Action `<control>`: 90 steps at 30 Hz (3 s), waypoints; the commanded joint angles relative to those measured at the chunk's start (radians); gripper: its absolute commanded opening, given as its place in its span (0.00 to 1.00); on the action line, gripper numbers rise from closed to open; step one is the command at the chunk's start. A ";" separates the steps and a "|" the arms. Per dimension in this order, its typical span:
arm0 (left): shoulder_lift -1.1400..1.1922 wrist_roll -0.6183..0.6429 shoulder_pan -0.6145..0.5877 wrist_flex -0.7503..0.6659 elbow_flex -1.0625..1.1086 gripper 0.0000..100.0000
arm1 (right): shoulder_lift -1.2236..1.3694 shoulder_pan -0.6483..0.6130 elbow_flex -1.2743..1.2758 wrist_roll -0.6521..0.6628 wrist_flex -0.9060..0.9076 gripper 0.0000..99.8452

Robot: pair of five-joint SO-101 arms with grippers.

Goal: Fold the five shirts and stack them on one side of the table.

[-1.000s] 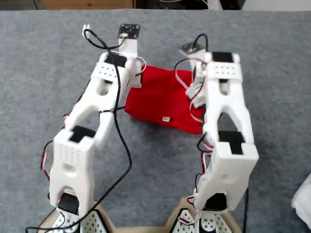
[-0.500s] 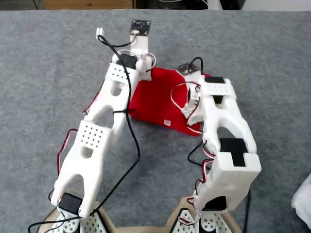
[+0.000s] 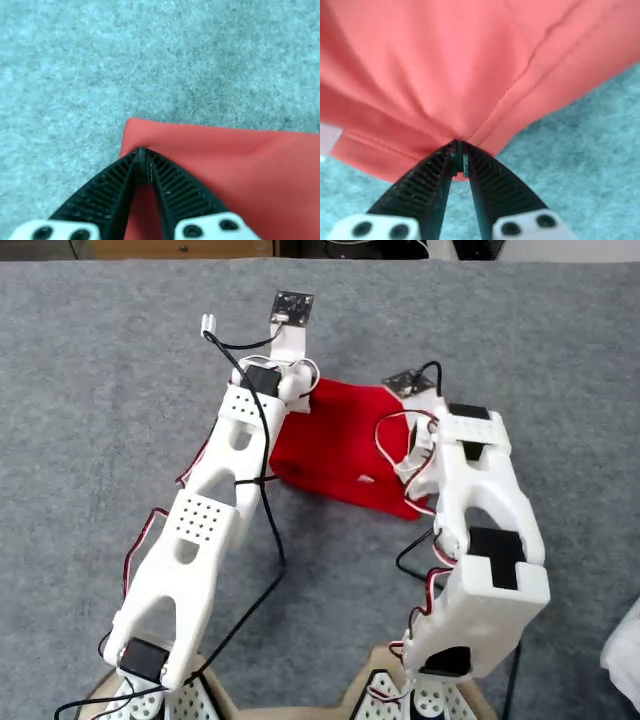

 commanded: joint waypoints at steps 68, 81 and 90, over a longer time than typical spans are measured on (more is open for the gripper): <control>-0.783 0.176 0.129 0.420 0.985 0.02 | 0.740 -0.064 -1.581 -0.061 0.588 0.00; -1.030 0.115 0.083 0.500 0.832 0.02 | 0.814 -0.048 -1.578 -0.037 0.546 0.00; -0.923 0.121 0.066 0.161 0.908 0.02 | 0.814 -0.050 -1.578 -0.037 0.546 0.00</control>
